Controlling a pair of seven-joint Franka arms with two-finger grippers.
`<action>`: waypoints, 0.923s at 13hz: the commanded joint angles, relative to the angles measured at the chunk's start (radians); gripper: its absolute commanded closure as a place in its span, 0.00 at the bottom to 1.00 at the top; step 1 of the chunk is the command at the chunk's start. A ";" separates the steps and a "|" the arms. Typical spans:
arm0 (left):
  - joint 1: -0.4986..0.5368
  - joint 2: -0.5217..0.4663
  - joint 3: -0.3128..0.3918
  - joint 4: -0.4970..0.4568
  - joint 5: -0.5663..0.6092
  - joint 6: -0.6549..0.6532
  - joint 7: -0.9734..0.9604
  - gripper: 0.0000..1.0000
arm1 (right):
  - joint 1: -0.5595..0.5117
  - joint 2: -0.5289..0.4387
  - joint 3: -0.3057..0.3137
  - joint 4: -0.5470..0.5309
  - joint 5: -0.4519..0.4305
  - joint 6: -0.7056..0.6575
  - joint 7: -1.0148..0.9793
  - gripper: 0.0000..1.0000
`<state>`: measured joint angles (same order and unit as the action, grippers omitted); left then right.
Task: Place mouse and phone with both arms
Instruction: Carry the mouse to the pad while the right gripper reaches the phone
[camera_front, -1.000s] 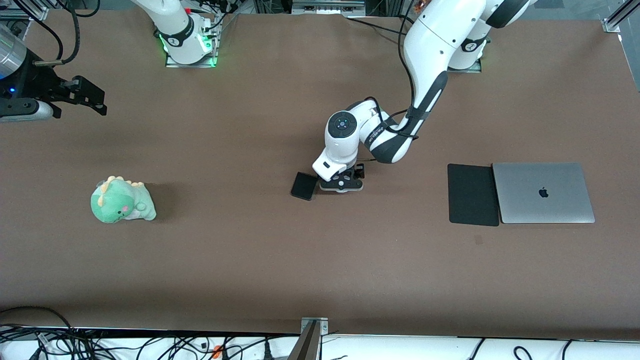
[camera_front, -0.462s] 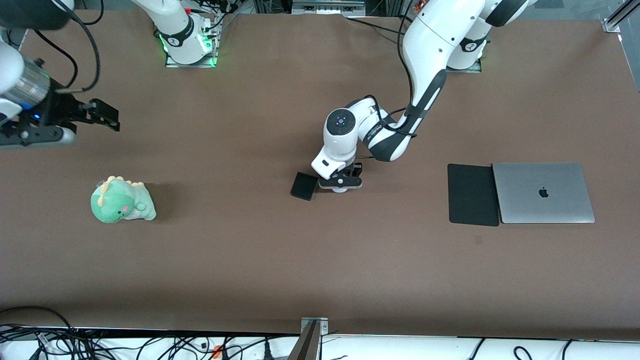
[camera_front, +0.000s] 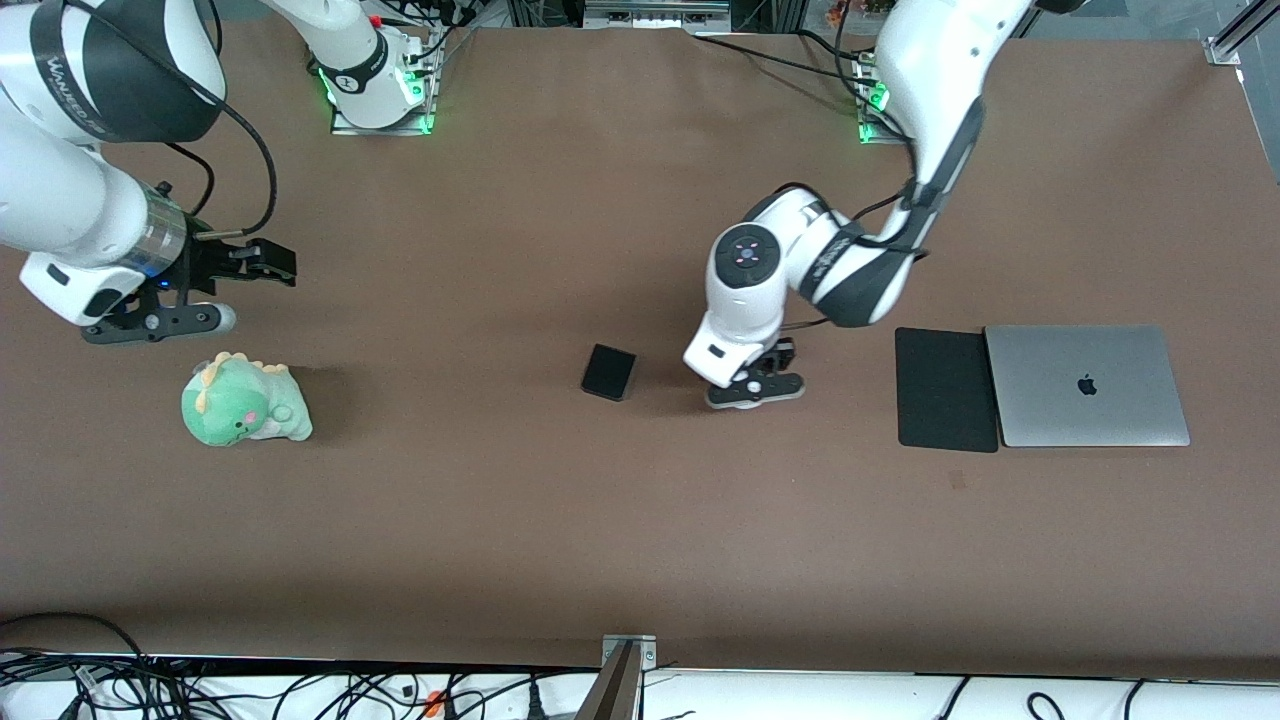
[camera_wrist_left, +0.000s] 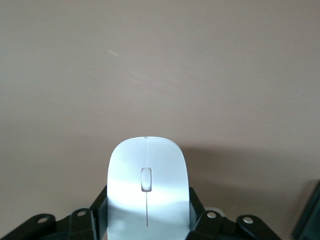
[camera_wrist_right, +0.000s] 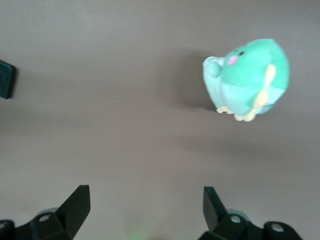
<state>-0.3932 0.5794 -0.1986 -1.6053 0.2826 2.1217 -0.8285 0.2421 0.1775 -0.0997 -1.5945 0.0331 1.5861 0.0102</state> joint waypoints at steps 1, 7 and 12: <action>0.121 -0.102 -0.010 -0.027 -0.073 -0.112 0.251 0.89 | 0.058 0.080 0.002 0.007 0.051 0.070 0.149 0.00; 0.413 -0.139 -0.008 -0.048 -0.122 -0.177 0.772 0.84 | 0.244 0.264 0.002 0.004 0.156 0.349 0.518 0.00; 0.530 -0.136 -0.007 -0.250 -0.105 0.103 0.881 0.81 | 0.414 0.417 0.000 0.005 0.154 0.621 0.839 0.01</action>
<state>0.1102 0.4684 -0.1945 -1.7214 0.1792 2.0707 0.0291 0.6025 0.5417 -0.0880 -1.6026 0.1741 2.1269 0.7572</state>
